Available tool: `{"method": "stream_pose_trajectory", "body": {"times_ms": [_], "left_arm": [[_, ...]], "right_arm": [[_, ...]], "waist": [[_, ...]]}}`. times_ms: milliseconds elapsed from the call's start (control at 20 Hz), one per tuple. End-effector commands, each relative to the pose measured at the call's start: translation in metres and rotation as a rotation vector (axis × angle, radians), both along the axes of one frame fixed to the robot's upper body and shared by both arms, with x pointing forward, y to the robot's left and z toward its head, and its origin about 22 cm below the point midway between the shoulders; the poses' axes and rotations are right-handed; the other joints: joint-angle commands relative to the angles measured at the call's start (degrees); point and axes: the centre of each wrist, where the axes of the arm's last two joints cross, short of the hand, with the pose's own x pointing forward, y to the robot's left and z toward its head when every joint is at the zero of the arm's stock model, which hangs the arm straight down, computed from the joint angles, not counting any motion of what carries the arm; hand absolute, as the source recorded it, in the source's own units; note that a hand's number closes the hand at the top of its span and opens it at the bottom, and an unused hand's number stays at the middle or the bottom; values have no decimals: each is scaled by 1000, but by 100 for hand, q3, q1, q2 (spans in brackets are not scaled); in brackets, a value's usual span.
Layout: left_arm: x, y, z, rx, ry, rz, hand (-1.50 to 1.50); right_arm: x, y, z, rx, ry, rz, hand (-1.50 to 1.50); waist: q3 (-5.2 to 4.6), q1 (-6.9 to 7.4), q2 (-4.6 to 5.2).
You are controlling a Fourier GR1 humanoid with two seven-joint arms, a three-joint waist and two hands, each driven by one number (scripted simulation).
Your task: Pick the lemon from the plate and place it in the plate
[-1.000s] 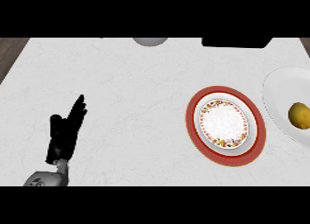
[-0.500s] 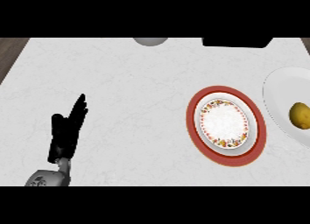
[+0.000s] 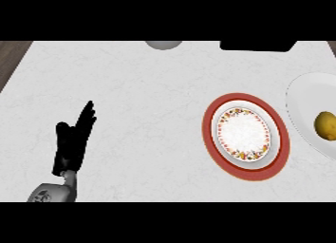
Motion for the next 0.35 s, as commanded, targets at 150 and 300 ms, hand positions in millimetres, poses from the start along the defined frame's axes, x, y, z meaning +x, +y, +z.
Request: {"method": "stream_pose_trajectory", "body": {"times_ms": [150, 300], "left_arm": [[-4, -4, -1, -9, 10, -9, 0], [2, 0, 10, 4, -9, -7, 0]], "right_arm": [[-11, -11, 9, -2, -24, 1, -150], [-15, -11, 4, -21, -7, -59, -150]], "waist": [[9, 33, 7], [13, 53, 12]]}}
